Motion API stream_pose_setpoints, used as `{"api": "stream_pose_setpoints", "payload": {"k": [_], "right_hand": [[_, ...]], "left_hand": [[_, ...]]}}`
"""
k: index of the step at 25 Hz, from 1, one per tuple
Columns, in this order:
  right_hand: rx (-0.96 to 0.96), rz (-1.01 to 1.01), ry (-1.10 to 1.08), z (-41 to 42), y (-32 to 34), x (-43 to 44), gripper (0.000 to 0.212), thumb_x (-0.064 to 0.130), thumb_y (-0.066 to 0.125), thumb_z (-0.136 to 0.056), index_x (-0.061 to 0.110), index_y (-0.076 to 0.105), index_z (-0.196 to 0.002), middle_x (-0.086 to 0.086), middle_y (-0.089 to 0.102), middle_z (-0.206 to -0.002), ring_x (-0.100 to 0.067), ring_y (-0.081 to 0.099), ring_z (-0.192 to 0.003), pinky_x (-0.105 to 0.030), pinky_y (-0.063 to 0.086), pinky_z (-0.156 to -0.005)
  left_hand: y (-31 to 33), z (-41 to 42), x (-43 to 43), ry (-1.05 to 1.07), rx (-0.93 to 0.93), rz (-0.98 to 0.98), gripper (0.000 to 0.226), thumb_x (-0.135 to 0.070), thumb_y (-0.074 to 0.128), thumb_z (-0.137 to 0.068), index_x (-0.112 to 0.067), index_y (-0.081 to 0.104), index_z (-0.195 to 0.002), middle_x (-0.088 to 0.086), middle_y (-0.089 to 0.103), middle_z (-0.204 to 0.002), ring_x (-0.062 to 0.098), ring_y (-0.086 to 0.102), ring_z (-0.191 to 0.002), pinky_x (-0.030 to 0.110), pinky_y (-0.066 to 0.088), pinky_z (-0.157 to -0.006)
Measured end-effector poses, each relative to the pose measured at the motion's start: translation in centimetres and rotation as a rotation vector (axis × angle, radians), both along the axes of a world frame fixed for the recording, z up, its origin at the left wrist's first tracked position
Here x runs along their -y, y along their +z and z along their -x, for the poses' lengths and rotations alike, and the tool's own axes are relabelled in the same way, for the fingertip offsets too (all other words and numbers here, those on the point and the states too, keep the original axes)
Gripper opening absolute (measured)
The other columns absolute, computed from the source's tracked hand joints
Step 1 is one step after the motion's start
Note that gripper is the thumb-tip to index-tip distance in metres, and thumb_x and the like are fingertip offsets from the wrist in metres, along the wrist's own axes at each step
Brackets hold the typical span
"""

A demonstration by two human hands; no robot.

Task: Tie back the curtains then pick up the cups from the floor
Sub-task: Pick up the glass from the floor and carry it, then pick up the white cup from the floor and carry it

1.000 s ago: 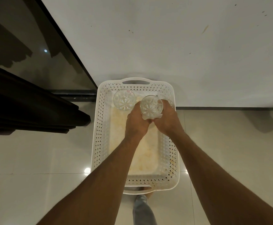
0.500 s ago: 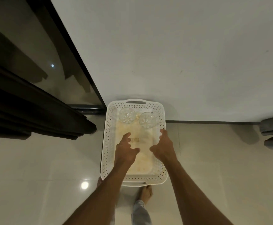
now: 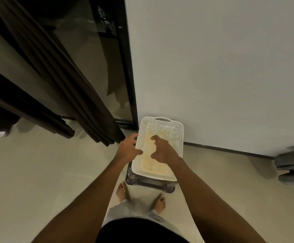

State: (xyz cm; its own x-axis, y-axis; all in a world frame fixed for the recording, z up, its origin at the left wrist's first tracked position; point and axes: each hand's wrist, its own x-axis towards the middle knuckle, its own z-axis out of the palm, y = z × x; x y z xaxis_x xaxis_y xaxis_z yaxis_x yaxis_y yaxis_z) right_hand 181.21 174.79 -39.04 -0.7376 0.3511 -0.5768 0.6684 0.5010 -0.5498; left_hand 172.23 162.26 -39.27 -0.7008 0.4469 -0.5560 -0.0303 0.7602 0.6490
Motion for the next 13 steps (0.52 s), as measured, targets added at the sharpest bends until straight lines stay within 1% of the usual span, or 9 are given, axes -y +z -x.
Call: {"api": "stream_pose_setpoints", "payload": {"k": [2, 3, 6, 9, 11, 13], "right_hand": [[-0.024, -0.028, 0.068, 1.2, 1.1, 1.2, 0.072, 0.007, 0.073, -0.082, 0.017, 0.037, -0.143, -0.012, 0.051, -0.137, -0.028, 0.054, -0.121, -0.039, 0.051, -0.097], [-0.040, -0.040, 0.102, 1.8, 1.5, 1.8, 0.071, 0.007, 0.074, -0.082, 0.017, 0.038, -0.143, -0.012, 0.052, -0.137, -0.029, 0.054, -0.122, -0.038, 0.050, -0.098], [-0.072, -0.066, 0.215, 4.0, 2.3, 4.2, 0.071, 0.007, 0.073, -0.083, 0.017, 0.039, -0.144, -0.012, 0.052, -0.139, -0.031, 0.055, -0.124, -0.037, 0.049, -0.098], [-0.078, -0.043, 0.330, 6.7, 2.9, 8.0, 0.075, 0.006, 0.073, -0.082, 0.019, 0.037, -0.147, -0.010, 0.050, -0.143, -0.030, 0.054, -0.125, -0.036, 0.048, -0.099], [-0.083, -0.046, 0.410, 8.2, 3.1, 11.3, 0.074, 0.007, 0.072, -0.083, 0.019, 0.037, -0.146, -0.011, 0.050, -0.141, -0.030, 0.055, -0.124, -0.039, 0.049, -0.100], [-0.085, -0.048, 0.467, 9.3, 3.3, 14.4, 0.071, 0.007, 0.071, -0.083, 0.021, 0.038, -0.145, -0.010, 0.050, -0.141, -0.030, 0.054, -0.124, -0.041, 0.049, -0.102]], "left_hand": [[1.1, 0.4, 1.6, 0.061, -0.039, -0.010, 0.075, -0.008, 0.079, -0.075, -0.021, 0.043, -0.140, 0.009, 0.055, -0.135, 0.027, 0.058, -0.116, 0.040, 0.051, -0.096], [1.4, 0.6, 2.4, 0.091, -0.043, -0.015, 0.075, -0.007, 0.079, -0.075, -0.021, 0.044, -0.139, 0.010, 0.055, -0.134, 0.026, 0.059, -0.114, 0.040, 0.052, -0.094], [2.1, 1.2, 5.5, 0.174, -0.066, -0.047, 0.073, -0.006, 0.079, -0.075, -0.021, 0.045, -0.138, 0.011, 0.055, -0.132, 0.025, 0.060, -0.110, 0.036, 0.053, -0.091], [2.7, 2.1, 9.6, 0.275, -0.106, -0.075, 0.072, -0.006, 0.079, -0.075, -0.020, 0.046, -0.137, 0.011, 0.056, -0.128, 0.025, 0.061, -0.107, 0.032, 0.051, -0.088], [2.8, 2.5, 13.2, 0.356, -0.117, -0.078, 0.070, -0.005, 0.079, -0.075, -0.020, 0.047, -0.136, 0.011, 0.056, -0.124, 0.023, 0.061, -0.099, 0.035, 0.053, -0.084], [2.9, 2.9, 16.7, 0.436, -0.116, -0.090, 0.068, -0.003, 0.079, -0.074, -0.019, 0.050, -0.133, 0.013, 0.056, -0.121, 0.021, 0.059, -0.087, 0.037, 0.054, -0.080]]}}
